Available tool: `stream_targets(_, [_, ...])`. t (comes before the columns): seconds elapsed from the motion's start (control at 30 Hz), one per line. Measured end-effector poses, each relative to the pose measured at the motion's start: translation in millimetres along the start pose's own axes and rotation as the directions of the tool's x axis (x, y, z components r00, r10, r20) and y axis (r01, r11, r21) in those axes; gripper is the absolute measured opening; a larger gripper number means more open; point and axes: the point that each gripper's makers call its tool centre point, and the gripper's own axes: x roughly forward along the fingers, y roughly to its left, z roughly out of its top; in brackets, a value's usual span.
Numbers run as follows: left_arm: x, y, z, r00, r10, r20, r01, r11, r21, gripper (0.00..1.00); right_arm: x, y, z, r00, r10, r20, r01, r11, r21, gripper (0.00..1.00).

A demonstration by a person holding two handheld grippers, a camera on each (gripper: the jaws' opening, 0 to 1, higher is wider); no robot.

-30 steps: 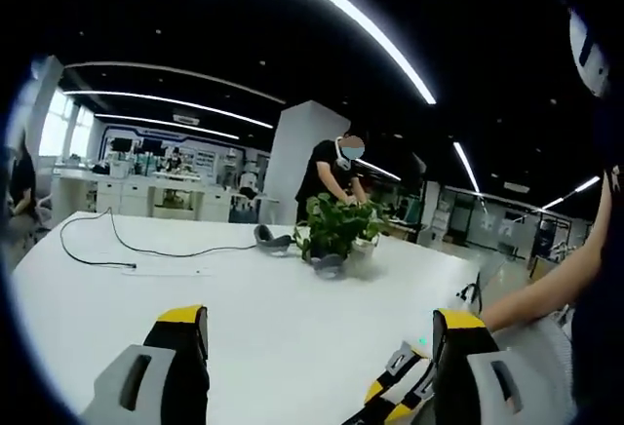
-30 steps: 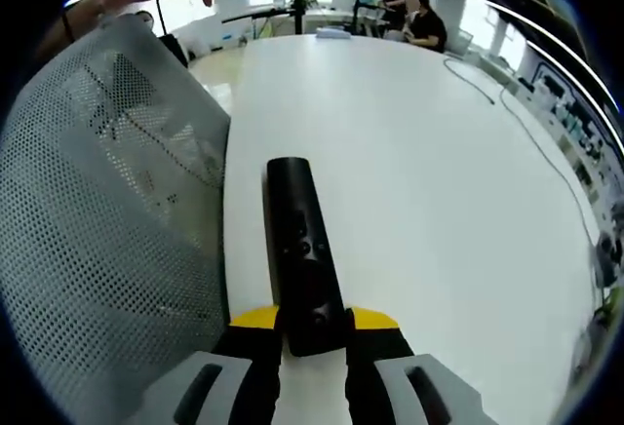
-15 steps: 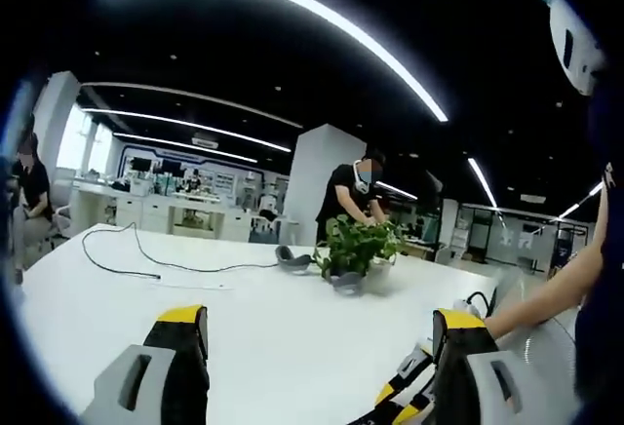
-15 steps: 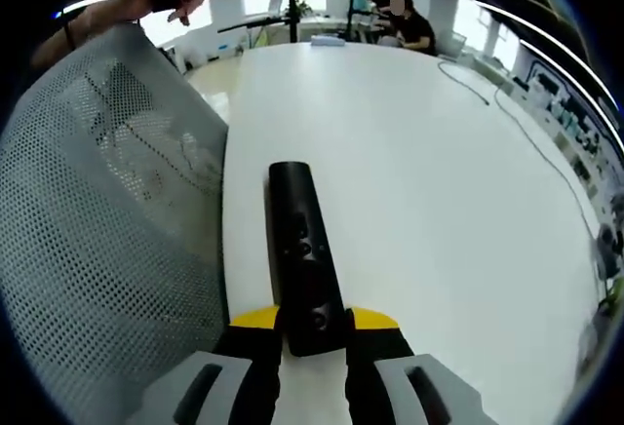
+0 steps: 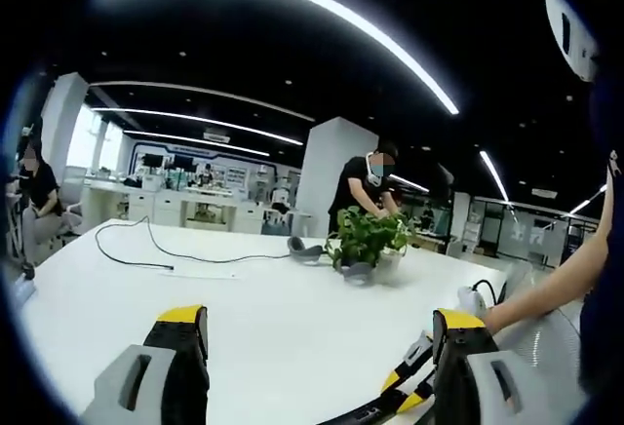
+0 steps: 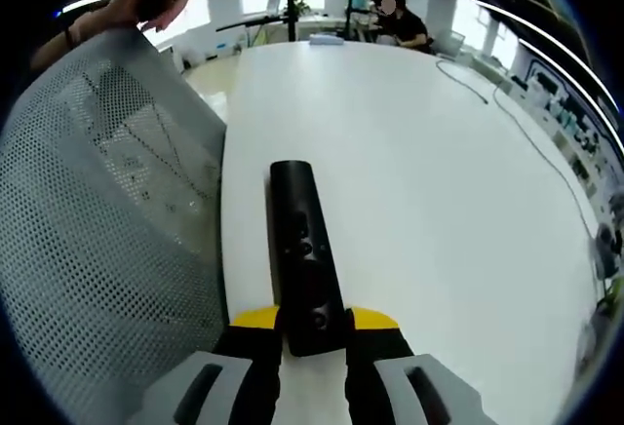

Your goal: Press the specified remote control buttons in sequence, fully releasing each button before pressing the next.

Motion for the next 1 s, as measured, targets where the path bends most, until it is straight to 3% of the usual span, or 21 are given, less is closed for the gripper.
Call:
stream_targets(0.13, [-2, -6.3, 5.5, 1.000, -0.005, 0.011, 0.004, 0.997, 0.077, 1.00, 0, 0, -0.3, 1.000, -0.006, -0.004, 0.006, 1.000, -0.003, 0.22])
stream_targets(0.27, [-3, -7.1, 6.5, 1.000, -0.006, 0.009, 0.005, 0.995, 0.096, 0.98, 1, 0, -0.2, 1.000, -0.008, -0.010, 0.008, 1.000, -0.004, 0.22])
stream_targets(0.5, [-7, -3.0, 12.8, 0.999, 0.004, 0.038, -0.007, 0.997, 0.080, 0.96, 0, 0, -0.8, 1.000, 0.004, -0.006, -0.004, 1.000, -0.026, 0.22])
stream_targets(1.0, [-10, 11.7, 10.5, 0.998, 0.059, 0.033, -0.060, 0.998, 0.027, 0.95, -1, 0, -1.7, 0.999, 0.033, -0.014, -0.033, 0.997, -0.064, 0.21])
